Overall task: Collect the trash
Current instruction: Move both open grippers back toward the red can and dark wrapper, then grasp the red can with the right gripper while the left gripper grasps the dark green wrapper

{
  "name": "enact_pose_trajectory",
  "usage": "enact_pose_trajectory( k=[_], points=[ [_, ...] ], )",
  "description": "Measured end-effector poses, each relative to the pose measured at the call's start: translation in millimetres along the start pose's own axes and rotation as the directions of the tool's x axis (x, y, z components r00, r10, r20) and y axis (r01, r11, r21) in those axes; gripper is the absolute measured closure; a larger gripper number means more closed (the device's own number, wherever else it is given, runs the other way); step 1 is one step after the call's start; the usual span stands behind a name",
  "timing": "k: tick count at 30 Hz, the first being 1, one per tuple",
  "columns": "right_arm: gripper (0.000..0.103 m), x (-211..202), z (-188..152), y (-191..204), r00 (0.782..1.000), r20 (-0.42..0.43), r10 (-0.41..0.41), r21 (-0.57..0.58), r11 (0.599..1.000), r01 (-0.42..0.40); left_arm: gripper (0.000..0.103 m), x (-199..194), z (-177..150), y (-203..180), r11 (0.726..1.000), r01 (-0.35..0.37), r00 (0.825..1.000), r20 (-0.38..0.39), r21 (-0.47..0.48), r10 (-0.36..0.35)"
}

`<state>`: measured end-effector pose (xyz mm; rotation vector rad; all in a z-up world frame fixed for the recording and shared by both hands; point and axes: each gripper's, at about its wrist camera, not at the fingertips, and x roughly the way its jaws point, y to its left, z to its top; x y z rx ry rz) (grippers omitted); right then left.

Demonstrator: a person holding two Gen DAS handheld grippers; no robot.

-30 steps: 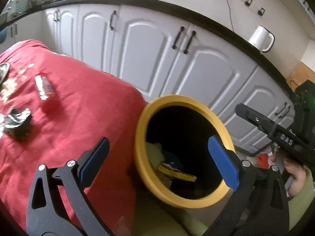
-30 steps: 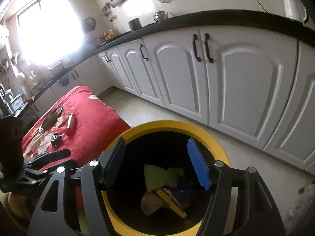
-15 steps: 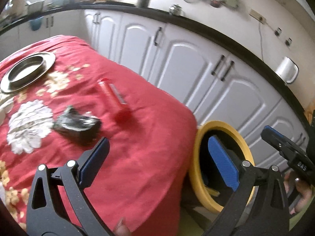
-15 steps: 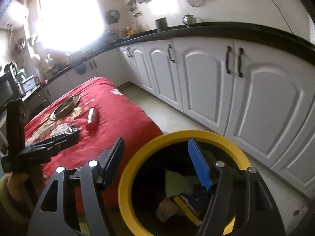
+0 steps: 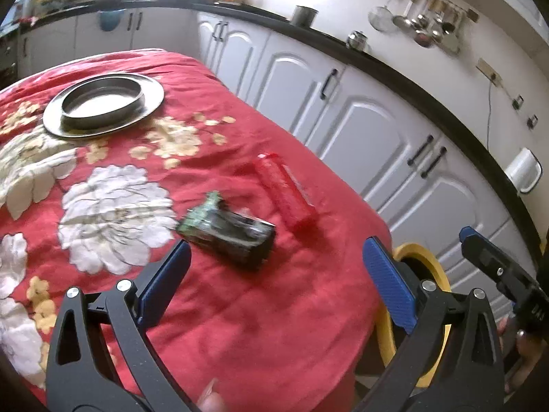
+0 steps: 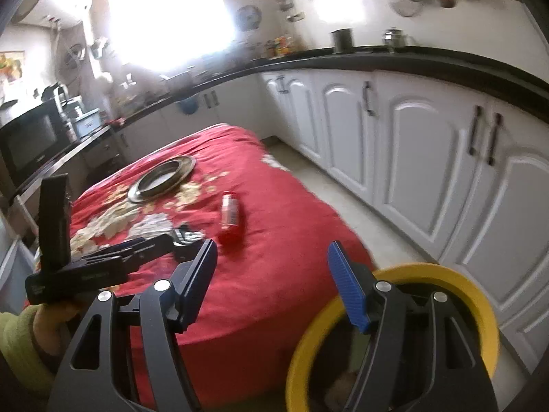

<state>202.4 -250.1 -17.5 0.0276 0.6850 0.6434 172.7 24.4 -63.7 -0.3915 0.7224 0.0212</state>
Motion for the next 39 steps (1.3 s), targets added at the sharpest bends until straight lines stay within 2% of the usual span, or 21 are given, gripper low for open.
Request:
enact_pose_trajectory(
  k=[5,8,10,12,15,19,27,29,33,37,39],
  points=[
    [0.038,29,11,18,0.999,-0.032,0.024,-0.047,0.999,-0.026,0.011,-3,3,28,0.997,-0.021,1.000,0.011,-0.068,0.022],
    [0.039,52,20,22,0.997,-0.064,0.044,-0.050,0.998,-0.047,0.024,-2,4,45,0.993,-0.010,1.000,-0.002,-0.118,0.010],
    [0.040,70,26,24,0.994,-0.092,0.058,-0.054,0.997,-0.063,0.029,1,3,54,0.987,0.012,1.000,-0.016,-0.158,-0.015],
    [0.048,89,30,26,0.990,-0.126,0.069,-0.056,0.996,-0.077,0.035,5,2,62,0.978,0.048,0.998,-0.037,-0.202,-0.056],
    [0.054,115,35,30,0.982,-0.170,0.085,-0.059,0.994,-0.097,0.041,12,0,69,0.962,0.096,0.991,-0.063,-0.256,-0.116],
    [0.056,141,37,35,0.972,-0.209,0.106,-0.061,0.991,-0.121,0.045,21,-2,71,0.944,0.145,0.980,-0.090,-0.296,-0.178],
    [0.057,187,35,42,0.952,-0.285,0.109,-0.080,0.987,-0.137,0.046,44,6,65,0.931,0.176,0.966,-0.124,-0.320,-0.225],
    [0.061,193,33,41,0.948,-0.301,0.103,-0.080,0.988,-0.133,0.048,48,9,66,0.930,0.173,0.966,-0.128,-0.323,-0.224],
    [0.070,195,25,32,0.946,-0.305,0.107,-0.080,0.987,-0.137,0.049,55,13,62,0.937,0.158,0.969,-0.135,-0.311,-0.208],
    [0.071,183,20,25,0.951,-0.290,0.105,-0.066,0.989,-0.129,0.052,62,16,53,0.957,0.120,0.977,-0.142,-0.265,-0.162],
    [0.071,175,16,21,0.955,-0.279,0.099,-0.056,0.991,-0.119,0.059,64,16,49,0.968,0.095,0.980,-0.147,-0.233,-0.131]
  ],
)
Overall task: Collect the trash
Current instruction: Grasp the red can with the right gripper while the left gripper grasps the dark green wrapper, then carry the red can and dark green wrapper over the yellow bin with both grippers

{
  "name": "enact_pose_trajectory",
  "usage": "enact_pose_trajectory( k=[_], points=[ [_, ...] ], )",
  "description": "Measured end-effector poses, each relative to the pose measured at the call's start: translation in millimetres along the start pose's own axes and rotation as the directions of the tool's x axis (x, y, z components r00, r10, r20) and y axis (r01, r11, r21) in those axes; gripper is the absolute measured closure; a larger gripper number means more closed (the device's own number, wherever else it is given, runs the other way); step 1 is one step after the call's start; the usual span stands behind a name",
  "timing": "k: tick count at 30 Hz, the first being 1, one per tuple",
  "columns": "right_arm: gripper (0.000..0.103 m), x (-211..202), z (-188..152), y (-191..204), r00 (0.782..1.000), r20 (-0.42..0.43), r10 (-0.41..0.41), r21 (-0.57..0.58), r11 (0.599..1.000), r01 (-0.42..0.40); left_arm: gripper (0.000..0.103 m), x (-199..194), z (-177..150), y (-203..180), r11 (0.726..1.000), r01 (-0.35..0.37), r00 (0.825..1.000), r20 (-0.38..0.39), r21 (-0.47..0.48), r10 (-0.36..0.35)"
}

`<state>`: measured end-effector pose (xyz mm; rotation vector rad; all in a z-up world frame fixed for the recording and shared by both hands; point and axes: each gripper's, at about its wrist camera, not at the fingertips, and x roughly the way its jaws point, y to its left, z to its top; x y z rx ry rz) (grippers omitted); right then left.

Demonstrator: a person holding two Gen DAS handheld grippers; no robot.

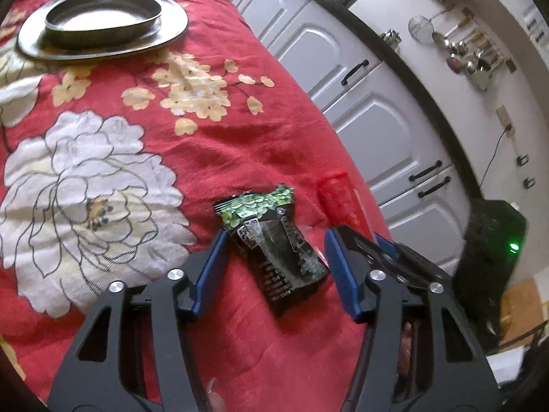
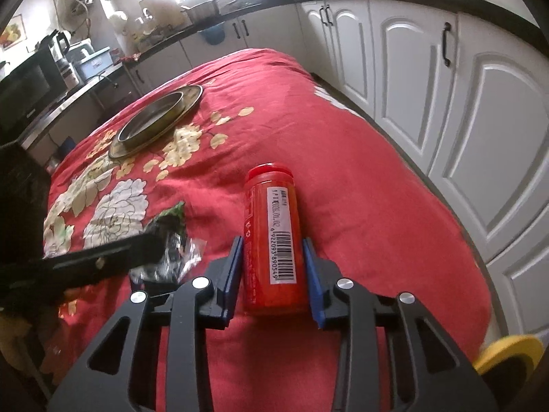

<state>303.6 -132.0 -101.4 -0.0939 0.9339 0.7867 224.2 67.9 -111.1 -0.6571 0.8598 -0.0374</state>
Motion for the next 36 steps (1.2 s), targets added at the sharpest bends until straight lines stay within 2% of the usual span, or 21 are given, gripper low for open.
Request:
enact_pose_trajectory(
  k=[5,6,9,19,30,36],
  points=[
    [0.071,-18,-19,-8,1.000,0.024,0.003,0.037,0.999,-0.004,0.077,4,-2,-5,0.996,-0.058,0.998,0.011,0.072,0.057],
    [0.071,-20,-21,-9,1.000,0.027,0.002,0.039,0.999,-0.003,0.082,3,-3,-5,0.995,-0.059,0.998,0.010,0.084,0.059],
    [0.072,-31,-29,-10,0.999,0.049,-0.003,0.050,0.999,0.001,0.088,1,-6,-9,0.993,-0.041,0.999,0.007,0.111,0.040],
    [0.072,-85,-53,-21,0.990,0.138,-0.009,0.101,0.995,-0.005,0.089,-18,-25,-51,0.965,0.003,0.999,0.043,0.261,-0.015],
    [0.072,-137,-74,-33,0.974,0.212,-0.076,0.138,0.989,0.047,0.089,-27,-38,-95,0.938,0.052,0.996,0.049,0.343,-0.074],
    [0.072,-159,-83,-37,0.962,0.249,-0.113,0.160,0.984,0.074,0.089,-31,-49,-120,0.914,0.078,0.994,0.043,0.398,-0.103]
  ],
)
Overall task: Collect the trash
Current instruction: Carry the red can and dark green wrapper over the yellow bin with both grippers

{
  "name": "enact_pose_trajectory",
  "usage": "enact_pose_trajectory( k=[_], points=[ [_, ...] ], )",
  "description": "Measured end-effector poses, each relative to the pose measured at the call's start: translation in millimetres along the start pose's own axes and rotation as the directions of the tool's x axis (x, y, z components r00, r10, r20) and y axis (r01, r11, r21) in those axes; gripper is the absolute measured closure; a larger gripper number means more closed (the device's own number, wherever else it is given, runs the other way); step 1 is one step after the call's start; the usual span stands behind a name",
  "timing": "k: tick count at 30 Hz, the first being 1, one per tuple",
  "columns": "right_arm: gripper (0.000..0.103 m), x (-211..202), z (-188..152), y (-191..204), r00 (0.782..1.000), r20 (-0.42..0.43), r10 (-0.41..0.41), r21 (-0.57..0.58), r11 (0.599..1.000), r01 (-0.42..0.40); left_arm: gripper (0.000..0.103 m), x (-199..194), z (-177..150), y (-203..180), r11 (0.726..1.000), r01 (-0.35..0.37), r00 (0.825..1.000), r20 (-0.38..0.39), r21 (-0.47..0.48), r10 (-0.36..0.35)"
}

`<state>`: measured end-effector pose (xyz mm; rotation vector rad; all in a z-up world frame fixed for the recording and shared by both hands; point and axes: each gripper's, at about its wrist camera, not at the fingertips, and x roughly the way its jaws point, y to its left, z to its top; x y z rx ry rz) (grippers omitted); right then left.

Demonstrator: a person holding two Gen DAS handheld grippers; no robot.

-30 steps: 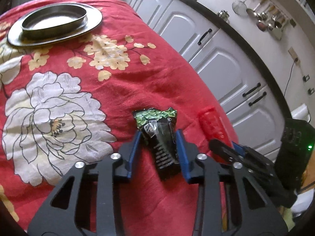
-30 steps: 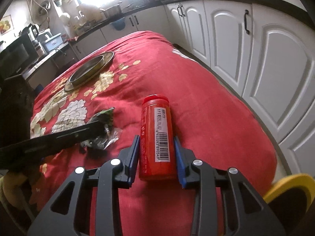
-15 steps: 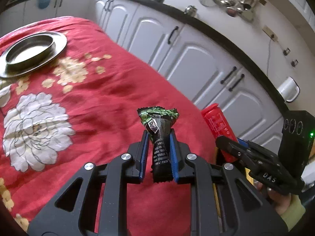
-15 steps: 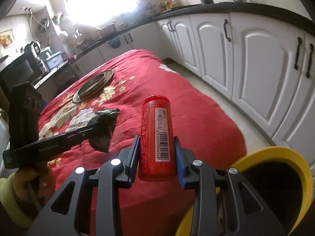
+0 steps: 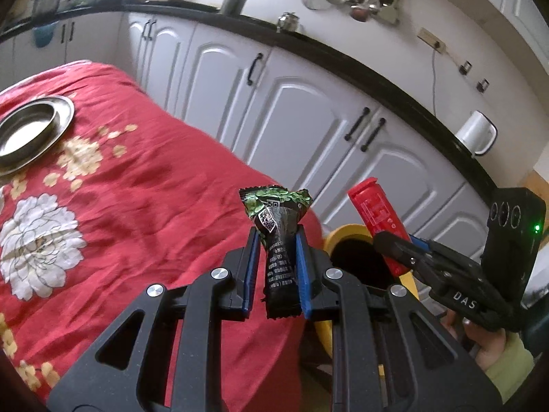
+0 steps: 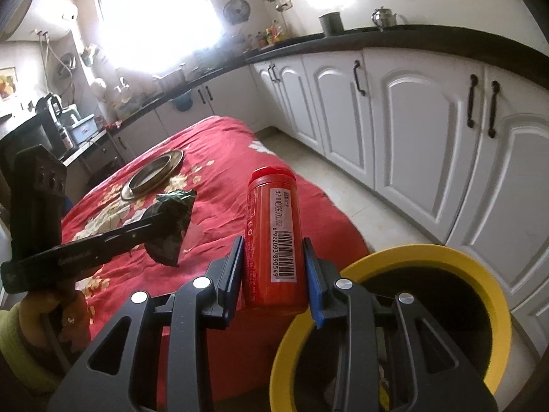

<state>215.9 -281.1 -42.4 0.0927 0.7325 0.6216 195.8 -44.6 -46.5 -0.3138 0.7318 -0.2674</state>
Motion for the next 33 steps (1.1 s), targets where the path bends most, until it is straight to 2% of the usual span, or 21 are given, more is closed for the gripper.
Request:
enact_pose_trajectory(
  k=[18,33],
  points=[
    [0.072,-57,-17,-34,0.991,0.081,-0.103,0.071,0.993,0.098,0.089,8,-15,-59,0.987,0.068,0.997,-0.039,0.142,-0.063],
    [0.072,-80,-42,-73,0.979,0.080,-0.188,0.165,0.971,0.173,0.089,27,-39,-101,0.960,0.119,0.990,-0.104,0.254,-0.095]
  ],
)
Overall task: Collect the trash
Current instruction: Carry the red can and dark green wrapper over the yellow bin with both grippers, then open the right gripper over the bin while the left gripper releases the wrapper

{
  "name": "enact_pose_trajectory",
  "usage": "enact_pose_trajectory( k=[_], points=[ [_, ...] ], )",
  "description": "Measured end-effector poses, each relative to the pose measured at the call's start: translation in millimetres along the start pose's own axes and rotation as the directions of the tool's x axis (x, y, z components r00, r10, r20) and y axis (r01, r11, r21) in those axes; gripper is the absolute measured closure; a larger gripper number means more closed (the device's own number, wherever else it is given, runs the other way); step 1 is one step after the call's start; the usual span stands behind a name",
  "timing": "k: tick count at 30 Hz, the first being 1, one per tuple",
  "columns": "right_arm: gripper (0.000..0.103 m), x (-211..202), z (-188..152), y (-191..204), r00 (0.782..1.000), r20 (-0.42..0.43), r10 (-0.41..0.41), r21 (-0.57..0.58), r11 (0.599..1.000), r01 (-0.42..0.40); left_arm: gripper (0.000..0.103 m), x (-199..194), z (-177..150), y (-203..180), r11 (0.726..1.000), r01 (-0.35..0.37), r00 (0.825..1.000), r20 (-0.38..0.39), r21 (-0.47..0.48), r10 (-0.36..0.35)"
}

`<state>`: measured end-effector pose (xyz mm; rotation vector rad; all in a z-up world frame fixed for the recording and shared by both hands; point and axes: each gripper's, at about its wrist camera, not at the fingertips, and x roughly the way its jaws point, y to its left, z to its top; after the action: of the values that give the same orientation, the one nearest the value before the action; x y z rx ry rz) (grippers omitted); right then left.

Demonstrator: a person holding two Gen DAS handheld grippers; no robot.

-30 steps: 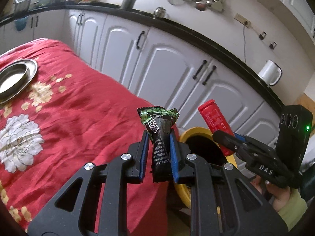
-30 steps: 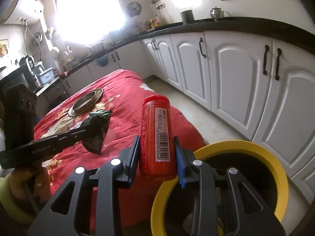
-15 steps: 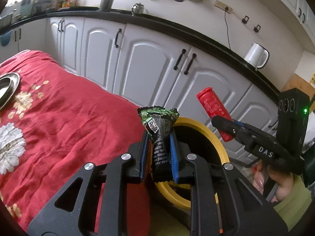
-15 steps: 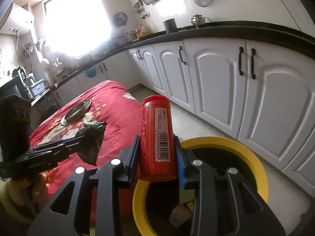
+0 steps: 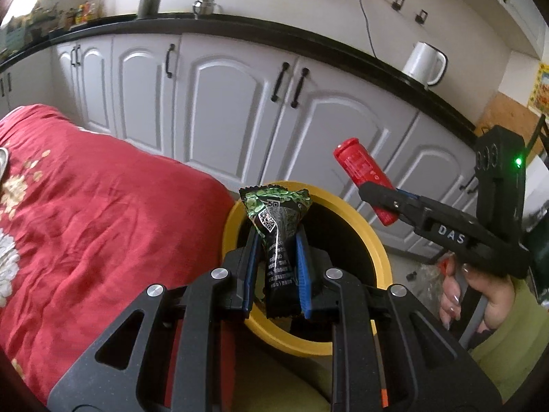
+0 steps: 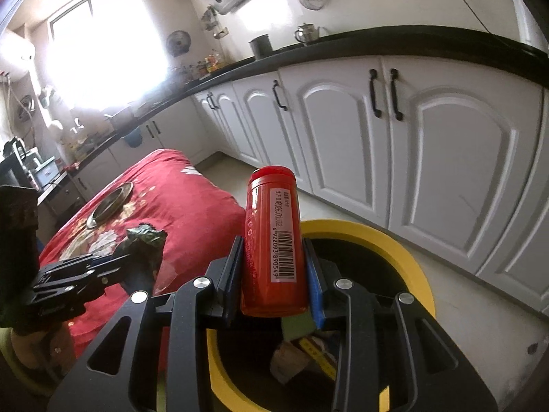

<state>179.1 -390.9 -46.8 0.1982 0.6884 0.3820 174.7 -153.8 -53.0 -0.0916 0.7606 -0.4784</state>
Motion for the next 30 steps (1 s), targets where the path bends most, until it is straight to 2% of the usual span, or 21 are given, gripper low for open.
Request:
enact_pose_trajectory(
  k=[12,25,28,30],
  points=[
    [0.072,1,-18,-27,0.999,-0.038,-0.038,0.049,0.998,0.040,0.088,23,-14,-28,0.995,0.039,0.998,-0.059,0.094,-0.033],
    [0.071,11,-31,-45,0.996,-0.078,-0.041,0.103,0.994,0.049,0.087,47,-23,-40,0.989,0.054,0.992,-0.117,0.139,-0.038],
    [0.070,11,-31,-47,0.997,-0.074,-0.036,0.115,0.992,0.045,0.083,51,-24,-41,0.988,0.047,0.992,-0.125,0.145,-0.029],
    [0.069,10,-30,-50,0.997,-0.066,-0.030,0.131,0.991,0.039,0.076,53,-24,-42,0.988,0.042,0.991,-0.130,0.149,-0.023]
  ],
)
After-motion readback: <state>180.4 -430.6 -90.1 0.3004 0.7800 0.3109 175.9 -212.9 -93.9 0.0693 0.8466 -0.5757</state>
